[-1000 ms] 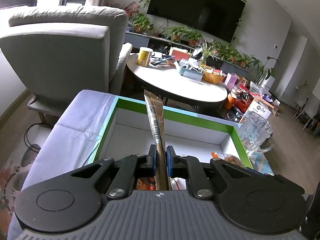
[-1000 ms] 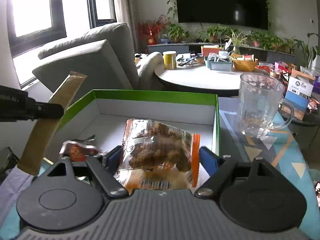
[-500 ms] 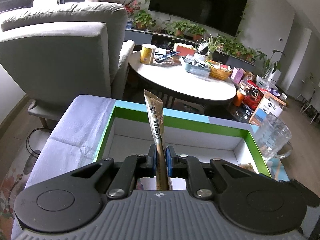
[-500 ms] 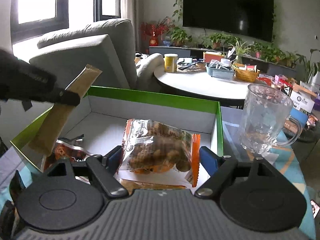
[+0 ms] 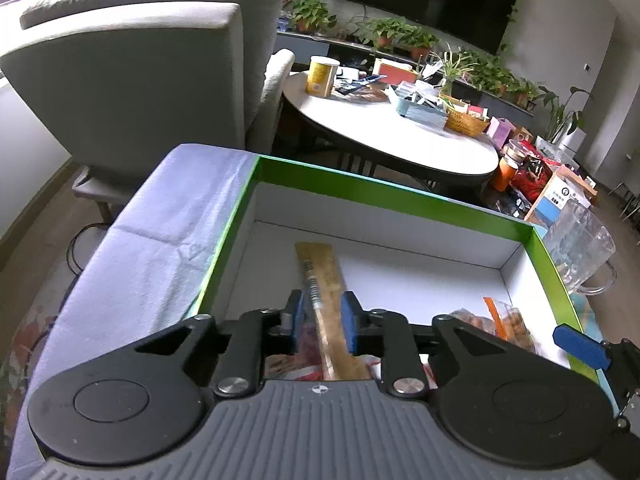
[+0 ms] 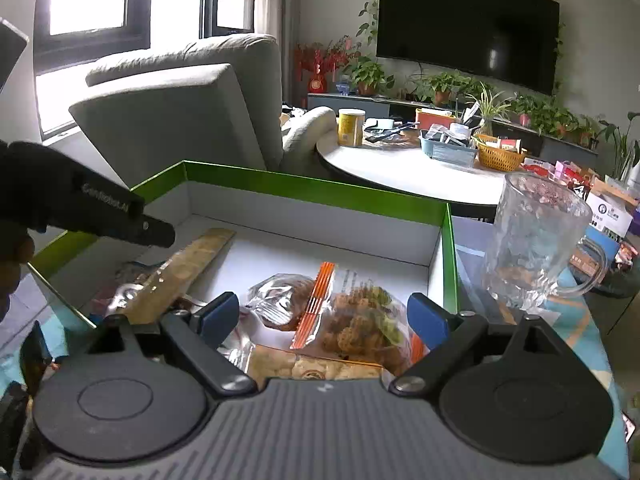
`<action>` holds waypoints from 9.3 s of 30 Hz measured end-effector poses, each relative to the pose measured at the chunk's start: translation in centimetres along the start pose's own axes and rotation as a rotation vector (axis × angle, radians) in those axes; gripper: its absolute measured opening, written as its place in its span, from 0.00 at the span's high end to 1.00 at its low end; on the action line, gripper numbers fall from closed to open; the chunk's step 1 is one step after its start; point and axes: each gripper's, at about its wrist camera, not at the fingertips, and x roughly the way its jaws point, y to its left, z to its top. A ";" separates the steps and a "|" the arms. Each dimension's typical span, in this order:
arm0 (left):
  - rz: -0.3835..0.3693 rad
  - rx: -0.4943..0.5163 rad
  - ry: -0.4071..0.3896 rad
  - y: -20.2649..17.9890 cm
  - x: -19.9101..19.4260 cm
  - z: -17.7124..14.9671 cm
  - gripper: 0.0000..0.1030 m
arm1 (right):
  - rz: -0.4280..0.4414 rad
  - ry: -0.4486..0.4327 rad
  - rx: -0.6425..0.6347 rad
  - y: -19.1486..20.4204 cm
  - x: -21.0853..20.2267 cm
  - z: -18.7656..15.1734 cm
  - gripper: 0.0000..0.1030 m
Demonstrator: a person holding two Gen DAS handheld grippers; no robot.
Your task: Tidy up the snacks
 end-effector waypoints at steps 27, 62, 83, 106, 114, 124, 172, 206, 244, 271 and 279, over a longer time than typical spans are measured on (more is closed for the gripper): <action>-0.018 -0.039 0.020 5.1 -10.6 -8.5 0.70 | -0.039 -0.077 0.243 -4.0 -7.9 -3.5 0.34; -0.016 0.006 0.099 3.4 -11.1 -13.2 0.57 | 0.172 0.027 0.214 -0.9 -11.7 -9.1 0.34; -0.099 -0.017 0.097 4.7 -10.5 -13.5 0.77 | 0.326 0.098 -0.019 5.7 -10.5 -8.7 0.34; -0.098 -0.075 0.047 7.2 -12.3 -13.5 0.78 | 0.343 0.155 -0.107 7.2 -8.9 -8.1 0.35; -0.107 -0.063 0.030 6.8 -12.9 -13.6 0.78 | 0.261 0.141 -0.072 7.2 -8.4 -7.7 0.39; -0.103 -0.052 -0.001 6.4 -13.8 -13.2 0.78 | 0.278 0.113 -0.061 7.0 -9.0 -8.0 0.44; -0.136 0.055 -0.104 -0.9 -5.2 -0.9 0.77 | 0.094 -0.133 0.170 -2.0 -3.3 1.2 0.44; -0.083 0.072 0.002 -0.6 -2.9 -2.0 0.66 | 0.084 -0.043 0.204 -2.9 -0.4 0.8 0.43; 0.053 -0.001 0.054 3.2 -6.9 -9.6 0.98 | 0.172 -0.112 0.148 -1.4 -9.8 -4.9 0.43; 0.015 -0.059 0.009 4.5 -9.1 -9.1 0.99 | 0.316 0.044 0.082 1.1 -5.6 -7.0 0.43; 0.017 -0.074 0.016 5.0 -9.1 -9.4 0.99 | 0.474 0.119 0.076 1.9 -7.9 -7.6 0.43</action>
